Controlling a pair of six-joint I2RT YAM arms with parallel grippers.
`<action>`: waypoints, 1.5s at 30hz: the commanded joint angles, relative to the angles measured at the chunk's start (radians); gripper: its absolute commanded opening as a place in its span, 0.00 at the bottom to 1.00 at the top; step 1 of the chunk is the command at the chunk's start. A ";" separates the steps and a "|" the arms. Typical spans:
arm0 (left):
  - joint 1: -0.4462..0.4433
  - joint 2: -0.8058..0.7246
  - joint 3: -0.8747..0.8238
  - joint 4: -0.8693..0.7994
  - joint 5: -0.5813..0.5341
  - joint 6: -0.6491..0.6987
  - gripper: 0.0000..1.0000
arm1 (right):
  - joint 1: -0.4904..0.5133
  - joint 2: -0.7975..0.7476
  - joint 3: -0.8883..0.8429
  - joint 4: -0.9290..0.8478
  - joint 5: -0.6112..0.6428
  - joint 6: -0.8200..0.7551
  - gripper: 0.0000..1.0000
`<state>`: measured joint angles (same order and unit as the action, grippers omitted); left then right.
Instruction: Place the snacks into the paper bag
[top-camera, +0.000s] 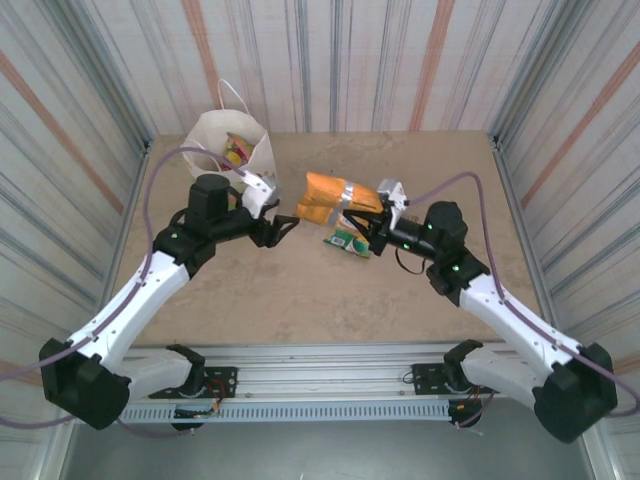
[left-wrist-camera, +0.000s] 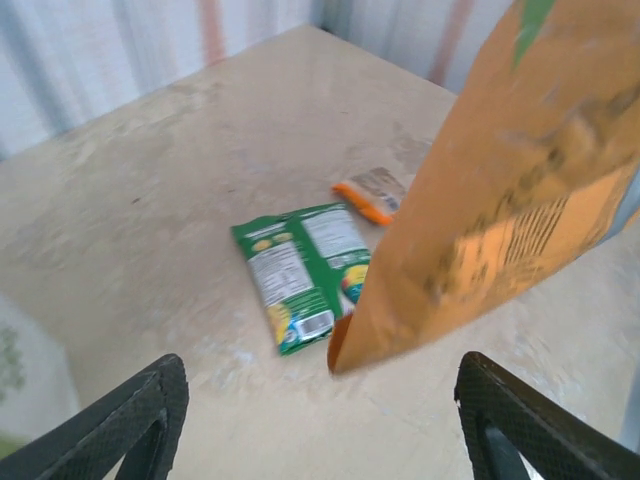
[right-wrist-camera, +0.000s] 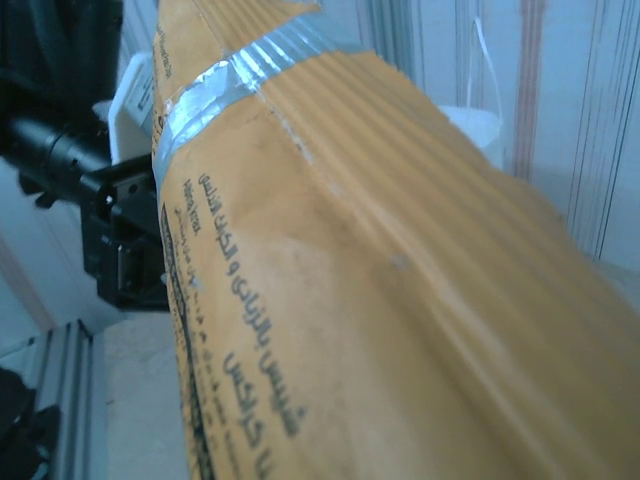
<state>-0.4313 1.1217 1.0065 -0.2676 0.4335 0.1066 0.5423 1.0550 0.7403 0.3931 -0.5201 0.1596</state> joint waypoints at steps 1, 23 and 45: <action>0.065 -0.072 -0.033 -0.035 -0.056 -0.138 0.75 | 0.032 0.104 0.114 0.074 0.087 -0.051 0.11; 0.548 -0.096 -0.058 -0.163 -0.098 -0.407 0.79 | 0.176 0.950 1.034 0.178 0.223 -0.056 0.12; 0.551 -0.043 0.014 -0.230 -0.232 -0.386 0.80 | 0.187 1.235 1.429 -0.096 0.229 0.079 0.16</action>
<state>0.1120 1.0767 0.9932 -0.4801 0.2115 -0.2890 0.7200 2.2990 2.1319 0.3588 -0.3092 0.2058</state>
